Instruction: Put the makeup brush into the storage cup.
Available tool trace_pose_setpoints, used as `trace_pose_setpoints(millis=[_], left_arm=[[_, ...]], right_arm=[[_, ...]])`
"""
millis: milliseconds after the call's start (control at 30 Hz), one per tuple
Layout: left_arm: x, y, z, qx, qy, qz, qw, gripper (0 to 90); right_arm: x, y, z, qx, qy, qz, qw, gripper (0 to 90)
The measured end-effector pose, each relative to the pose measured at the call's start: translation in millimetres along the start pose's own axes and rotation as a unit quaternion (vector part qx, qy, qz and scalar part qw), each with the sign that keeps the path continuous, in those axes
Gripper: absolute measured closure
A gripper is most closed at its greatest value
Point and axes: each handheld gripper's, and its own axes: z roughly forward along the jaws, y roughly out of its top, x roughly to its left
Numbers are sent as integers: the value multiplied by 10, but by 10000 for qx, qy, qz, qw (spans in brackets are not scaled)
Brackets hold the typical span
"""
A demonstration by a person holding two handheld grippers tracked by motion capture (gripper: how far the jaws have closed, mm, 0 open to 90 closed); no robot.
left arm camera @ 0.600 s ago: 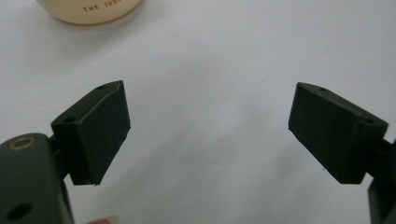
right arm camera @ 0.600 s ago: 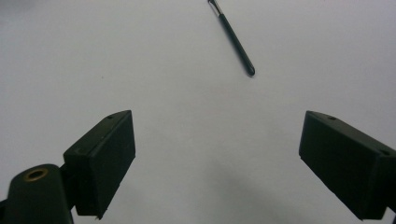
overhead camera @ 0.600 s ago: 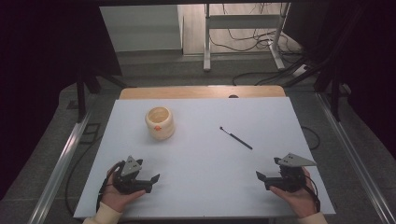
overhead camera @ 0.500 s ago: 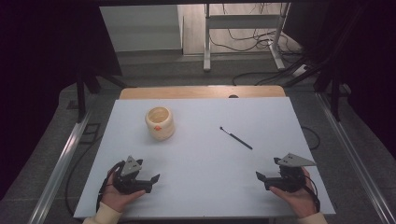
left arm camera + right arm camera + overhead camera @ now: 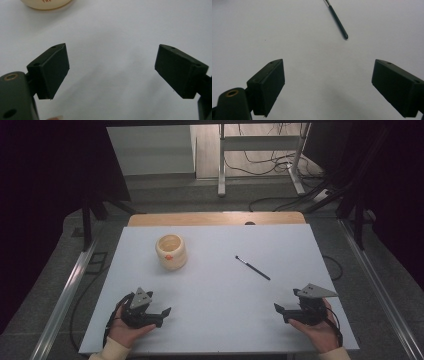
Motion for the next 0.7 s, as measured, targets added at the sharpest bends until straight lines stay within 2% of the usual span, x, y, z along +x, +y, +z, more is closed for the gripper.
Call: trace_pose_setpoints(millis=[267,700], left_arm=[[3,-5,4,21,15,-4,10000,126],[-11,1,2,22,32,39,10000,126]], right_arm=[[7,8,9,29,-10,-40,10000,123],[38,70,26,29,120,-74,9999,138]])
